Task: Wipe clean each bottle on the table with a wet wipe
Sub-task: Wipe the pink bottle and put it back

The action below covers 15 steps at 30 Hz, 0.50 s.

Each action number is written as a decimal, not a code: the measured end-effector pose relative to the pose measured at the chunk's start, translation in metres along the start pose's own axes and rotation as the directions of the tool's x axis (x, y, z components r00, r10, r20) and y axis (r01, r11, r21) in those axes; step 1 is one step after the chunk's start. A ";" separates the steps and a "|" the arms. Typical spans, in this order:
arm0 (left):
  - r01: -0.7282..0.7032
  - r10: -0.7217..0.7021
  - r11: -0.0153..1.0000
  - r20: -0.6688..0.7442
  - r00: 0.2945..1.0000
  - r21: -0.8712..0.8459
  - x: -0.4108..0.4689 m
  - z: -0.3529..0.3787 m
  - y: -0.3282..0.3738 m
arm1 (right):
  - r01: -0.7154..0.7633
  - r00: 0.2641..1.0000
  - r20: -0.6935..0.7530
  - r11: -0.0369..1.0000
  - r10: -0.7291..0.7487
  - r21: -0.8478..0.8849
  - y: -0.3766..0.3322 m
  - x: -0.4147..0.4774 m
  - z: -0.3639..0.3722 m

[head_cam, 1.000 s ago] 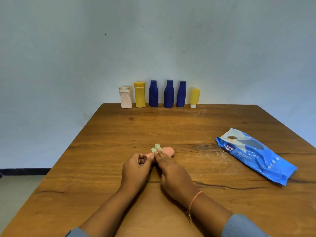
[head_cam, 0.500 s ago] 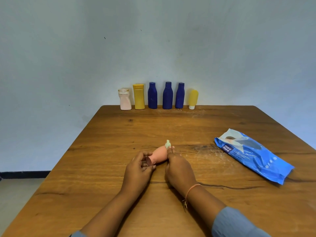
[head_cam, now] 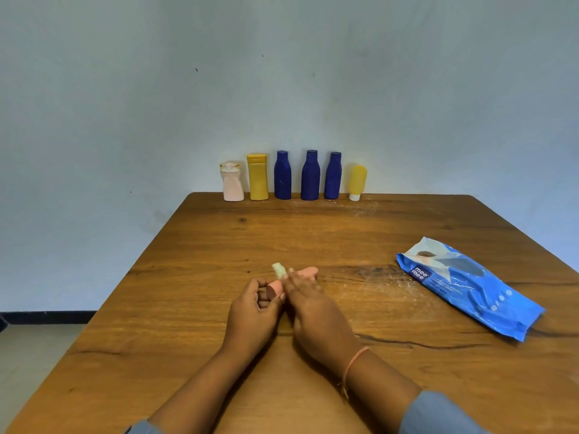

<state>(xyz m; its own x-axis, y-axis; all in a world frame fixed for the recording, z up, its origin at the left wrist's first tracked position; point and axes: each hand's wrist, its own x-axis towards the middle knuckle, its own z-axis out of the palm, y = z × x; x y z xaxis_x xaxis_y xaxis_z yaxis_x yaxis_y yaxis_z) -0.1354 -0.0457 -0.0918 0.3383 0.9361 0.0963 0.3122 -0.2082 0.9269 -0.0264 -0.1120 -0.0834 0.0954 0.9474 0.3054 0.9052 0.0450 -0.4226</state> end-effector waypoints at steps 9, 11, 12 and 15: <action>0.024 -0.023 0.999 -0.023 0.999 0.027 0.002 0.002 0.000 | -0.238 0.958 -0.135 0.963 0.255 0.130 0.030 0.009 -0.005; 0.036 -0.036 0.999 -0.019 0.999 0.018 0.003 0.002 -0.001 | -0.144 0.975 -0.148 0.980 0.164 0.136 0.015 0.002 -0.001; 0.034 -0.033 0.999 -0.022 0.999 0.021 0.004 0.002 -0.002 | -0.079 0.987 -0.126 0.988 0.096 0.132 0.008 -0.001 0.001; 0.014 -0.010 0.997 -0.052 0.999 0.070 0.006 0.000 -0.004 | 0.109 0.994 -0.039 0.989 -0.106 0.098 -0.008 -0.008 0.008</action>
<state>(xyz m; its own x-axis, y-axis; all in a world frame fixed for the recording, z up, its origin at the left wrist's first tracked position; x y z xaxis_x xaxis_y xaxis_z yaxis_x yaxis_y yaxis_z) -0.1347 -0.0397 -0.0945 0.2885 0.9516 0.1057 0.3779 -0.2146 0.9006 -0.0381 -0.1179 -0.0888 0.0153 0.9242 0.3817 0.8652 0.1791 -0.4684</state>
